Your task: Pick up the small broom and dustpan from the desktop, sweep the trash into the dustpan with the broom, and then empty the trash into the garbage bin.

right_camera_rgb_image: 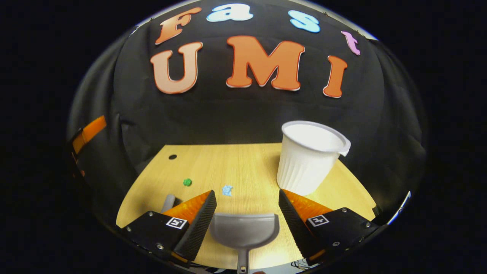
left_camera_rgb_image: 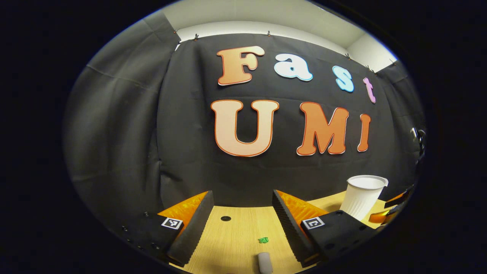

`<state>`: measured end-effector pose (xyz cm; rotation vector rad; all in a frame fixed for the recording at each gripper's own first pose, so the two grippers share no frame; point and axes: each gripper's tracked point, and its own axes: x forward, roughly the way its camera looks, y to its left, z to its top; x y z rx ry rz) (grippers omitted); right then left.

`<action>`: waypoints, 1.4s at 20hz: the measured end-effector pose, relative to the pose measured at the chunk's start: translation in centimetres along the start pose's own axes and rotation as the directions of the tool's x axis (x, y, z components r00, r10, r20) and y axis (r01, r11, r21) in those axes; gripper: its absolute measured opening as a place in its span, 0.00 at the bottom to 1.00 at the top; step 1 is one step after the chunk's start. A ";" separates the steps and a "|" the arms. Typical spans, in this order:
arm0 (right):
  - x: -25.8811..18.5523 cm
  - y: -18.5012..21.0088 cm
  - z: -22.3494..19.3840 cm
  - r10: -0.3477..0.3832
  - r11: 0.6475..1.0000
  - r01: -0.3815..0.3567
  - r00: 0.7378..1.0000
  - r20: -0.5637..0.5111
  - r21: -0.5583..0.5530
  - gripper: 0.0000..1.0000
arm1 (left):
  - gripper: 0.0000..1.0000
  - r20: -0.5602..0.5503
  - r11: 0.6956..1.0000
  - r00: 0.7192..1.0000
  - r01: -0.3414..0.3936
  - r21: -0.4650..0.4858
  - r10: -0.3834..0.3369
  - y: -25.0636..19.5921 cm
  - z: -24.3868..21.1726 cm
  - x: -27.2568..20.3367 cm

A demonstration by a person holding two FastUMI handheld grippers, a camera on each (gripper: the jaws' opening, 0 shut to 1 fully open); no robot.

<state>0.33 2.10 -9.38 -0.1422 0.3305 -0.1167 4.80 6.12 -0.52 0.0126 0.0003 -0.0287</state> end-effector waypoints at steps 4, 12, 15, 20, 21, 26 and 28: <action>0.7 0.1 -6.2 0.000 1.000 -0.002 0.987 -0.164 -0.009 0.99 | 0.98 -0.025 1.000 1.000 -0.011 0.015 0.011 0.6 -1.0 -0.3; 0.1 -0.4 -17.3 -0.002 1.000 0.004 0.898 -0.441 0.003 1.00 | 0.96 -0.044 1.000 0.999 -0.006 0.030 0.008 0.9 -1.9 -0.2; 0.9 -0.1 -19.7 0.011 1.000 0.003 0.858 -0.513 0.026 0.99 | 0.98 -0.048 0.999 0.999 -0.015 0.039 0.017 1.4 -2.1 -0.2; 3.1 0.1 -21.7 0.019 1.000 -0.019 0.807 -0.590 0.007 1.00 | 0.99 -0.052 0.996 0.998 -0.034 0.077 0.038 2.1 -2.5 -0.3; 3.5 0.3 -22.0 0.018 1.000 -0.027 0.798 -0.603 -0.007 1.00 | 0.98 -0.057 0.996 0.998 -0.037 0.078 0.041 2.3 -2.9 -0.3; 5.3 0.8 -22.2 0.034 0.997 -0.074 0.760 -0.649 -0.034 0.98 | 0.99 -0.069 0.994 0.995 -0.069 0.081 0.075 3.5 -3.3 -0.3; 5.3 0.7 -22.2 0.038 0.997 -0.071 0.747 -0.664 -0.023 0.89 | 0.98 -0.071 0.994 0.994 -0.078 0.081 0.084 3.7 -3.7 -0.4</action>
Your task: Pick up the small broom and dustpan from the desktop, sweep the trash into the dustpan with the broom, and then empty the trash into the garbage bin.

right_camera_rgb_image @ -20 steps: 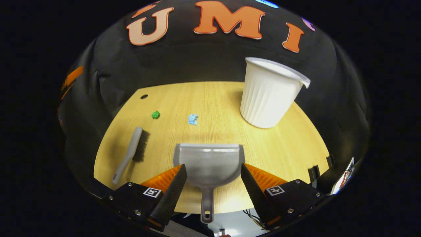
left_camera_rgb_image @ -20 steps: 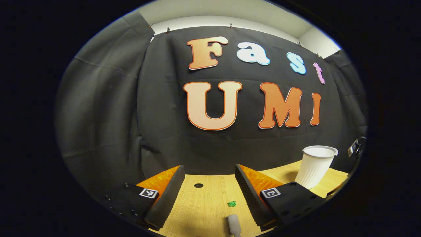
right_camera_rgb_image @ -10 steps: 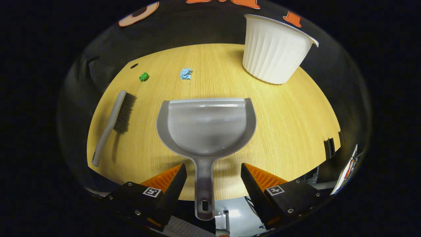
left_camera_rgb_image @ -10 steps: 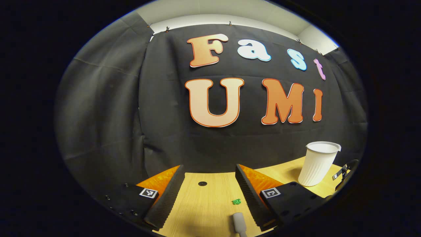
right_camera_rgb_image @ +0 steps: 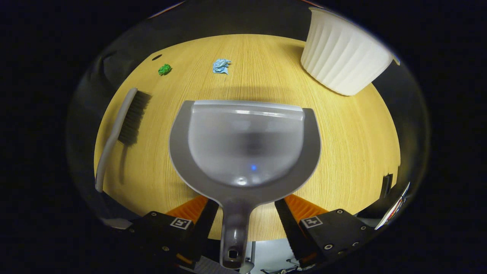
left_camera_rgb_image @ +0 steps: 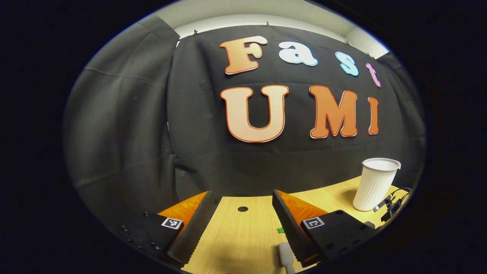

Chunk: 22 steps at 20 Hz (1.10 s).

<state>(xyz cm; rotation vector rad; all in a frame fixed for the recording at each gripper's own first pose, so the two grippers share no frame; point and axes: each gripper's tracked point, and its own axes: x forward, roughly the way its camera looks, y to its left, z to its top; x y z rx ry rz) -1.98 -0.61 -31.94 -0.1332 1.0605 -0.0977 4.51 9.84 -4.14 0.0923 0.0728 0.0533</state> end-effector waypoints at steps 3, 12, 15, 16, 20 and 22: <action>1.0 0.6 0.4 0.013 0.999 -0.011 0.999 -0.045 0.034 0.65 | 1.00 -0.005 1.000 1.000 -0.008 -0.009 0.008 0.4 -0.4 -0.1; 1.4 -0.3 1.9 -0.019 0.994 0.016 0.999 -0.027 -0.109 0.26 | 0.96 -0.102 0.998 0.994 0.035 -0.048 -0.039 -0.4 -2.4 0.8; 1.5 -1.1 1.9 -0.029 0.993 0.026 0.999 -0.019 -0.118 0.26 | 0.98 -0.251 0.996 0.964 0.074 -0.057 -0.086 -3.2 -6.2 1.0; 1.4 -1.4 1.9 -0.026 0.993 0.024 0.999 -0.020 -0.119 0.26 | 0.99 -0.305 0.993 0.946 0.091 -0.081 -0.111 -4.4 -7.7 0.9; 1.4 -2.0 1.8 -0.021 0.990 0.020 1.000 -0.009 -0.141 0.26 | 0.99 -0.505 0.982 0.842 0.147 -0.123 -0.189 -9.0 -14.7 -0.7; 1.5 -2.2 1.6 -0.010 0.989 0.009 1.000 -0.003 -0.149 0.26 | 1.00 -0.586 0.981 0.788 0.180 -0.077 -0.190 -10.4 -18.0 -1.1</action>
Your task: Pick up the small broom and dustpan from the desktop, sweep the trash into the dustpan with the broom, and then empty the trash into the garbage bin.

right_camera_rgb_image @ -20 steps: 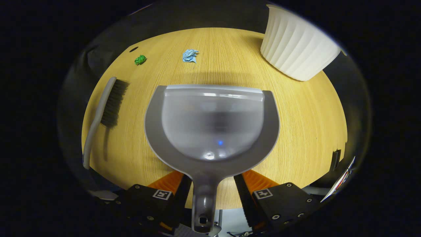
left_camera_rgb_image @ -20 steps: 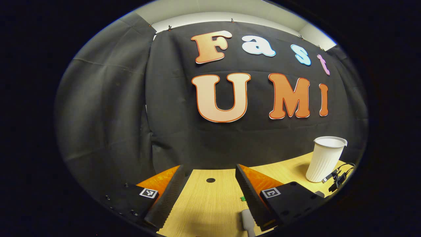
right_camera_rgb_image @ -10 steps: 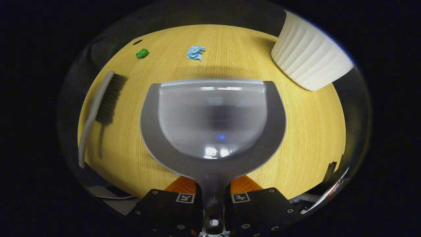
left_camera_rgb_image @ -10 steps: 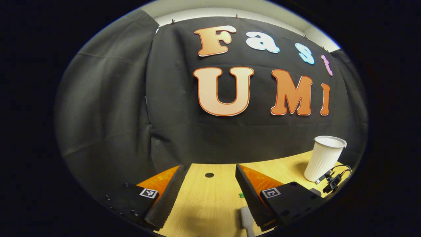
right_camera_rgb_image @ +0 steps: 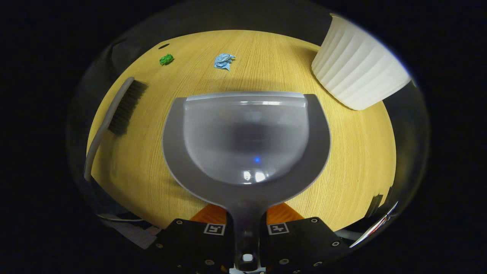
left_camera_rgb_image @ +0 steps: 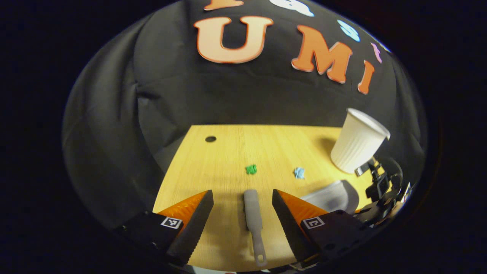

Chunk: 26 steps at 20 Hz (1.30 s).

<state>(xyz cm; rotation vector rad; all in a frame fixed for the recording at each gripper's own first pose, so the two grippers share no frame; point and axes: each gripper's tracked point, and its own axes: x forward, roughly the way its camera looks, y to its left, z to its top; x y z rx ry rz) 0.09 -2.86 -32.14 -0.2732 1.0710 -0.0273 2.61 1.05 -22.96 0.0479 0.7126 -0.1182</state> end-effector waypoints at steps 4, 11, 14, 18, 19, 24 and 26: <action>-0.3 -0.2 -1.2 0.045 0.999 -0.045 0.999 -0.006 0.018 0.26 | 0.98 -0.221 1.000 0.975 0.019 0.006 -0.017 -2.1 -6.4 3.0; -0.3 -1.4 -1.8 0.071 0.997 -0.071 0.997 -0.003 -0.013 0.26 | 1.00 -0.380 0.999 0.925 -0.004 0.038 0.018 -2.8 -11.0 6.2; -0.4 -1.4 -1.7 0.087 0.996 -0.087 0.996 -0.008 -0.021 0.26 | 1.00 -0.428 0.999 0.904 -0.008 0.045 0.026 -3.0 -12.3 7.2; -0.5 -1.6 -1.7 0.096 0.994 -0.096 0.995 -0.011 -0.046 0.26 | 1.00 -0.477 0.999 0.877 -0.040 0.037 0.053 -2.1 -13.9 7.4; -0.4 -1.6 -1.8 0.097 0.994 -0.098 0.995 -0.011 -0.051 0.26 | 1.00 -0.481 0.998 0.875 -0.045 0.036 0.057 -2.0 -14.2 7.3; -0.4 -1.8 -1.5 0.102 0.992 -0.102 0.995 -0.014 -0.070 0.25 | 0.60 -0.501 0.999 0.865 -0.030 0.027 0.040 -2.3 -14.8 7.2; -0.3 -1.9 -1.5 0.102 0.992 -0.103 0.995 -0.014 -0.075 0.25 | 0.40 -0.519 0.999 0.854 -0.012 0.032 0.027 -2.5 -15.2 7.8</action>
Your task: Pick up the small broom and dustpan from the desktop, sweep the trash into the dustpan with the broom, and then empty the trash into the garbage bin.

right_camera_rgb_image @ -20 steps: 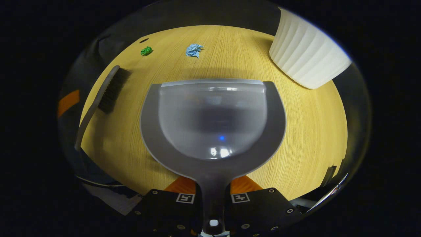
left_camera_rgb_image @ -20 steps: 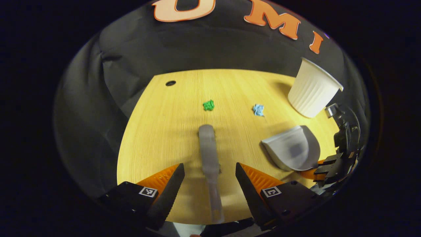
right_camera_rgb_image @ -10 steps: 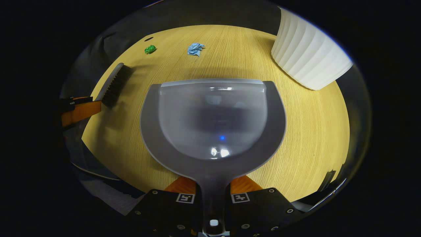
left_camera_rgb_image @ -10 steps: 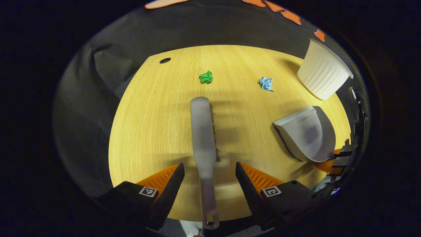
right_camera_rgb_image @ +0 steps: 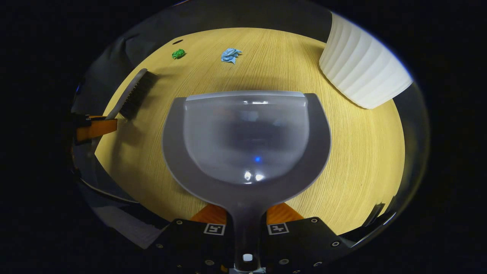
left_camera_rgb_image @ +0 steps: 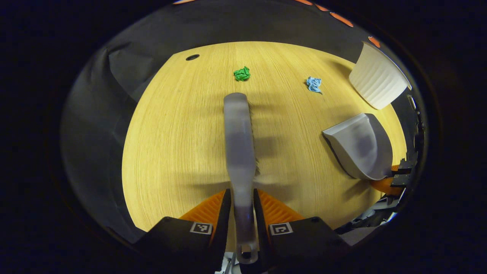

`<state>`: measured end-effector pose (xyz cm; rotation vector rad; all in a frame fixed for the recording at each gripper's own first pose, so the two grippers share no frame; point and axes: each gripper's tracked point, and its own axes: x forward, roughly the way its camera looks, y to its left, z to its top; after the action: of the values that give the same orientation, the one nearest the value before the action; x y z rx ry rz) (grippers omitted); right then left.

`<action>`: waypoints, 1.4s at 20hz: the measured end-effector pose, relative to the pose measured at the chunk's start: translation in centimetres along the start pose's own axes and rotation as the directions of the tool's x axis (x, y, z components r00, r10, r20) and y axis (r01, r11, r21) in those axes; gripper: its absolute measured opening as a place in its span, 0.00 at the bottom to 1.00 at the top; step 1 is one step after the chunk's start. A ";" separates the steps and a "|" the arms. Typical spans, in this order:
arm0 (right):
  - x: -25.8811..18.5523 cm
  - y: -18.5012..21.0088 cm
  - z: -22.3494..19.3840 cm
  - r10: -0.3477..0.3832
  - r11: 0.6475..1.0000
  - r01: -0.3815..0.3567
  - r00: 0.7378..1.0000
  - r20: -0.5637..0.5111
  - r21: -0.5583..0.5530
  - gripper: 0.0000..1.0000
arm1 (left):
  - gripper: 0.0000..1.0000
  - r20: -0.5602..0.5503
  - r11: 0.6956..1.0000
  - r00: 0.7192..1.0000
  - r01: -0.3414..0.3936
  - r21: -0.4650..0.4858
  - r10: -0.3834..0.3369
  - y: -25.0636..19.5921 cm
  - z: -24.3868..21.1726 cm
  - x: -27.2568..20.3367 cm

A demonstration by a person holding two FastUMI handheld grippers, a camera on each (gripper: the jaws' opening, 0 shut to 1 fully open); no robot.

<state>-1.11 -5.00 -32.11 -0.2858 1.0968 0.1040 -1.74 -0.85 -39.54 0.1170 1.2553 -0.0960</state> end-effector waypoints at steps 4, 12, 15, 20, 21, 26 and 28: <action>0.0 -0.3 0.2 -0.001 1.000 0.001 1.000 0.001 -0.007 0.26 | 0.20 -0.027 0.999 0.999 -0.022 -0.035 0.022 0.7 0.9 1.1; 0.0 -0.8 0.6 -0.011 0.998 0.012 1.000 0.013 -0.062 0.26 | 0.06 0.018 0.998 1.000 -0.008 0.056 0.007 2.9 10.6 1.6; -0.1 -0.8 0.8 -0.017 0.996 0.018 1.000 0.009 -0.088 0.26 | 0.06 0.034 0.993 0.999 -0.016 0.118 0.012 5.7 11.8 0.7; -1.0 -2.2 2.4 -0.057 0.979 0.059 0.998 0.013 -0.195 0.26 | 0.06 0.055 0.956 0.997 -0.073 0.284 0.060 11.4 19.5 2.3; -1.3 -2.8 3.0 -0.073 0.973 0.075 0.997 0.013 -0.218 0.26 | 0.06 0.060 0.946 0.996 -0.078 0.314 0.062 12.2 21.1 2.8; -1.4 -3.5 5.2 -0.087 0.943 0.087 0.996 0.013 -0.320 0.25 | 0.06 0.062 0.882 0.997 -0.069 0.465 0.045 14.5 27.9 6.4; -1.5 -3.6 5.7 -0.073 0.925 0.069 0.997 0.003 -0.373 0.26 | 0.07 0.044 0.850 0.998 -0.061 0.524 0.044 14.6 29.5 8.4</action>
<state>3.89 -6.76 -27.73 -0.6691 1.0719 0.2486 30.60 9.37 -38.01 0.6247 1.1674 -0.3948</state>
